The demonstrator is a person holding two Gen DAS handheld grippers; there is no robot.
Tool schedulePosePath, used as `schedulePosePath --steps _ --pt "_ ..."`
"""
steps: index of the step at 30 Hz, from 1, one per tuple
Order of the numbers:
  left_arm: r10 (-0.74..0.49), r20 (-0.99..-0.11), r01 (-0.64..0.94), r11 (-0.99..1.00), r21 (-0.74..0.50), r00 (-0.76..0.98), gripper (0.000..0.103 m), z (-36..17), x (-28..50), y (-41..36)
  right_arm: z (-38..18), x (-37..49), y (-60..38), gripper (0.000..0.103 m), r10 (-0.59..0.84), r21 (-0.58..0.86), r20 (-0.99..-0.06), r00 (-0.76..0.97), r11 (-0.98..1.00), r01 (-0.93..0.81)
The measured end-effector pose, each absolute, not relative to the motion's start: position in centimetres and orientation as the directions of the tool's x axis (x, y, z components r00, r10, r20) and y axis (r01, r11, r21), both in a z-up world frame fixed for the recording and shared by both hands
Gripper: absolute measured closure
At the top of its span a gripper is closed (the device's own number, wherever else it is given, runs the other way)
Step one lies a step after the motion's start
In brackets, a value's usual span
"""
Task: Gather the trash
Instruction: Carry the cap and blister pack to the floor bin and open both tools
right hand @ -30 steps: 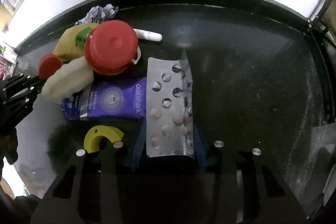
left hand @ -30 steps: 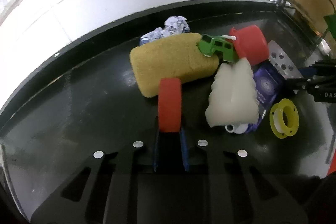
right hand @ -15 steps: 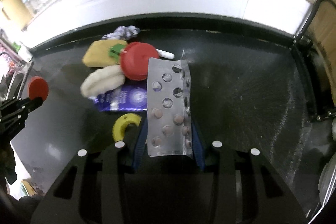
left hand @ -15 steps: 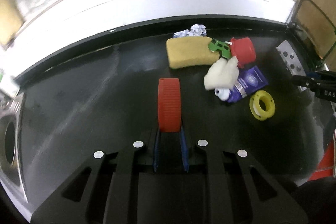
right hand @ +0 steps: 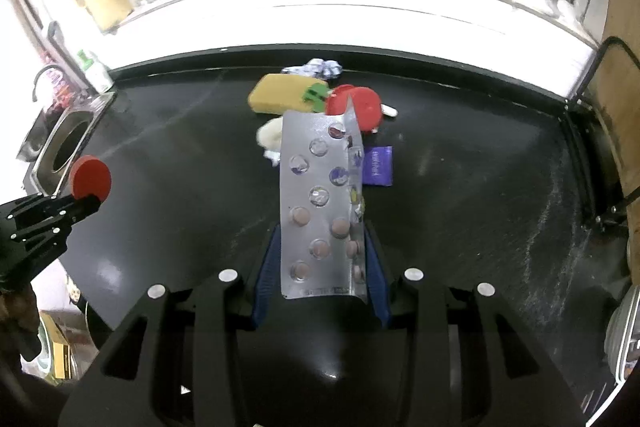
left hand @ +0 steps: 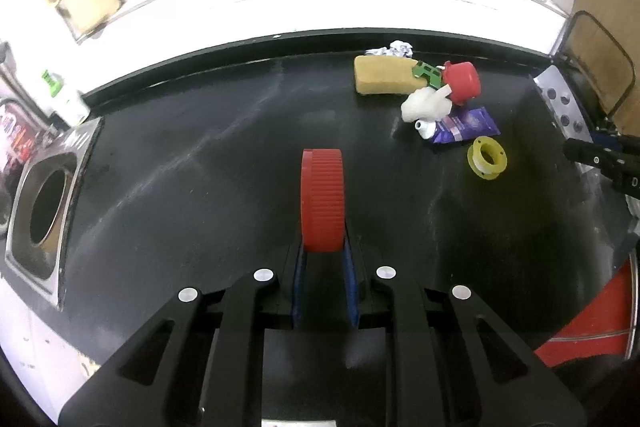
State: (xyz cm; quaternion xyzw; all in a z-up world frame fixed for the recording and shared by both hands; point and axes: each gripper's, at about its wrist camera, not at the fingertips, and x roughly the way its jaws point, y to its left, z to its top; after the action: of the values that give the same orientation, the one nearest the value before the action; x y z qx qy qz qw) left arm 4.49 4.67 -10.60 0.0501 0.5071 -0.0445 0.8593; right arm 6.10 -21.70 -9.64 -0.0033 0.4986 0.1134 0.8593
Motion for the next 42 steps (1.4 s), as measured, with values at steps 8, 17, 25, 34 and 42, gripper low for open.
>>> schedulePosePath --steps 8,17,25,34,42 --pt "0.015 -0.864 0.070 0.996 0.058 0.503 0.087 -9.3 1.2 7.3 -7.4 3.8 -17.5 0.063 0.223 0.096 -0.840 0.494 0.958 -0.271" --pt "0.094 -0.838 -0.086 0.995 0.056 0.537 0.087 -7.3 -3.4 13.0 -5.0 2.0 -9.8 0.063 0.315 0.093 -0.812 0.492 0.901 -0.423" --pt "0.222 -0.834 -0.330 0.943 0.051 0.505 0.087 -6.6 -11.0 20.7 -4.8 -2.0 2.5 0.063 0.471 0.125 -0.802 0.367 0.734 -0.668" --pt "0.351 -0.855 -0.608 0.792 0.052 0.383 0.087 -9.2 -23.0 30.3 -9.5 -10.3 18.8 0.062 0.555 0.198 -0.829 0.067 0.404 -0.893" --pt "0.342 -0.884 -0.733 0.680 -0.003 0.321 0.087 -15.5 -30.9 37.6 -15.9 -17.3 30.4 0.062 0.491 0.259 -0.862 -0.124 0.218 -0.941"
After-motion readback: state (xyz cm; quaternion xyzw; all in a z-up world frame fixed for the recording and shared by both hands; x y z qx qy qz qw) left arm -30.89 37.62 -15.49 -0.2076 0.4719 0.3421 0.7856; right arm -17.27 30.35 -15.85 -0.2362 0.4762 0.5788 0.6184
